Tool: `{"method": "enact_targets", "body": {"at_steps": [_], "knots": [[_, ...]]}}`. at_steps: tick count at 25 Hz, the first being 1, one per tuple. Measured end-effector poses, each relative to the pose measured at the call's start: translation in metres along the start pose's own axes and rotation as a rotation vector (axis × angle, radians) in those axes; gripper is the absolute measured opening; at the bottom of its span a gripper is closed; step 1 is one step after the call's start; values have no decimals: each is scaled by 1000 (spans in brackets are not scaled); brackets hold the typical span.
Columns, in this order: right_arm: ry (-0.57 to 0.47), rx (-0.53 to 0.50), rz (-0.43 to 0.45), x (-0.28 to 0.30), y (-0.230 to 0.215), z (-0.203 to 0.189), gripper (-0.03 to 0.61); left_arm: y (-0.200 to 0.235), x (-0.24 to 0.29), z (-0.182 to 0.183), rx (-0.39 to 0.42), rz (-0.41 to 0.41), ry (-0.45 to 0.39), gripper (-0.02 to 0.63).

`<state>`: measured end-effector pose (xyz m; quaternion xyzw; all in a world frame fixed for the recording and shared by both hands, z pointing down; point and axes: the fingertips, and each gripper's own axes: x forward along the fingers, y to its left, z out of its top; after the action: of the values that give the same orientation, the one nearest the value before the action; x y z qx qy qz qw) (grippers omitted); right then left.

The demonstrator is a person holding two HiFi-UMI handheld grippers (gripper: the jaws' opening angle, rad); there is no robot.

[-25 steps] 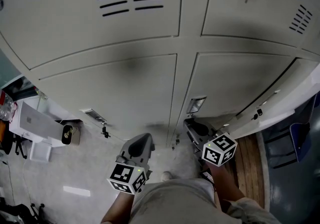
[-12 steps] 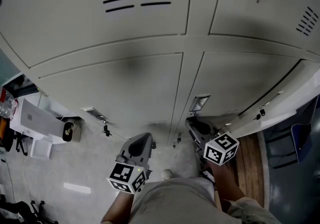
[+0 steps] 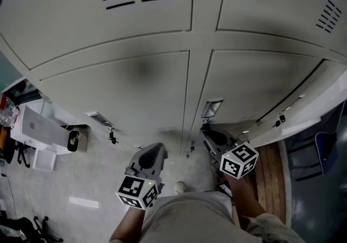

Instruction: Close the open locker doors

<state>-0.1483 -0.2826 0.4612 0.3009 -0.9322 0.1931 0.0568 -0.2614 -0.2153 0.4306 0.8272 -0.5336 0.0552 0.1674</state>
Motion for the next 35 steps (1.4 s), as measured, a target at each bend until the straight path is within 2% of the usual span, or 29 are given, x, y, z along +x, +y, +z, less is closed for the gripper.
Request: {"method": "enact_targets", "body": {"at_steps": [14,35], "knots": [[3,6,19,-45,4,-10,28,-48,2,-7,8,-21,2,15],[-3,-1,31,-141,5,-18,27,-141,11,-23,24,-54,2,15]]}}
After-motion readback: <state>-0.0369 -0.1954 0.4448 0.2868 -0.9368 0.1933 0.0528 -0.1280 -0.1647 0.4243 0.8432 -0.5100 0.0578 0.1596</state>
